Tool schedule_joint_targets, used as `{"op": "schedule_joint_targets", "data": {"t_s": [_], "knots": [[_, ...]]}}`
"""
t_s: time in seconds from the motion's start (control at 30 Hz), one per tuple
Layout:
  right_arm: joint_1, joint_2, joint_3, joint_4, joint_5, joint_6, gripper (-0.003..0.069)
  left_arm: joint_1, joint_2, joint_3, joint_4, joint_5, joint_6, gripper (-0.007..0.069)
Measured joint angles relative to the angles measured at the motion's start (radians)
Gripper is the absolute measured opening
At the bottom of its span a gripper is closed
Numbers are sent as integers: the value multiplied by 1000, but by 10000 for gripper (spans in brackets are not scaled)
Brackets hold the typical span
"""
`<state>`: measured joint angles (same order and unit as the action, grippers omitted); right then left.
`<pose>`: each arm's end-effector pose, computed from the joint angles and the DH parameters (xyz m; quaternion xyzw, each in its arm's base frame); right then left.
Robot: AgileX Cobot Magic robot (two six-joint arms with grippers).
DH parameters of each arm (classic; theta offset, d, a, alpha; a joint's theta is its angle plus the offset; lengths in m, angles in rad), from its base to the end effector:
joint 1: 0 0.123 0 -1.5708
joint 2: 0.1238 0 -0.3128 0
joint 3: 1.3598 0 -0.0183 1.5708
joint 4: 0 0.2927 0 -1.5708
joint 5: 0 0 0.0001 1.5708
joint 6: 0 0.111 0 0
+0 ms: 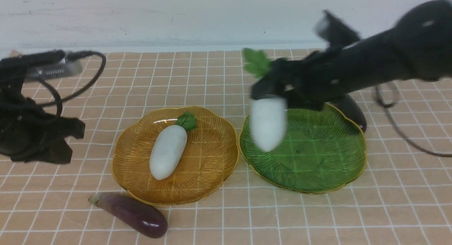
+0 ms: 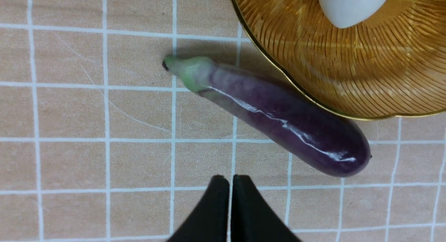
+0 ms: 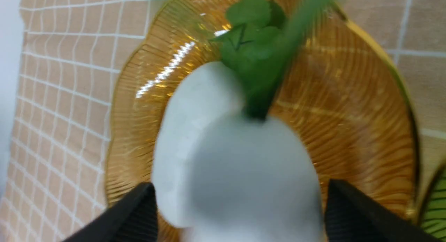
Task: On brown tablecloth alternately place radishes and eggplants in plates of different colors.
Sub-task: 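Place the white radish onto the plate beside the other radish with the right gripper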
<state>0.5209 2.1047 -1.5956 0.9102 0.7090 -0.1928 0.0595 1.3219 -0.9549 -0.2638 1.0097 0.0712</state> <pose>0.4264 0.3105 0.1924 -0.0596 0.9133 0.3794 0.1358 0.2799 -0.0079 0.2666 -0.0479 0.9818 -0.1107 0.1465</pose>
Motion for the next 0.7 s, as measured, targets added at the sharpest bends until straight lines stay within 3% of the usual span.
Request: {"op": "schedule_joint_targets", "data": {"t_s": [0.13,0.43,0.53,0.7], "knots": [[0,1,-27,0,55,1,626,0,0,0,0,8,-19,-3],[-7,-3,-43,-19,186,1,629,0,1,0,0,32,-89,43],[-44,-36,-54,-67,293,1,582,0,18,0,0,31,-125,113],[-105,-131,-133,-307,489,77,454,0,86,0,0,14,-234,307]]}}
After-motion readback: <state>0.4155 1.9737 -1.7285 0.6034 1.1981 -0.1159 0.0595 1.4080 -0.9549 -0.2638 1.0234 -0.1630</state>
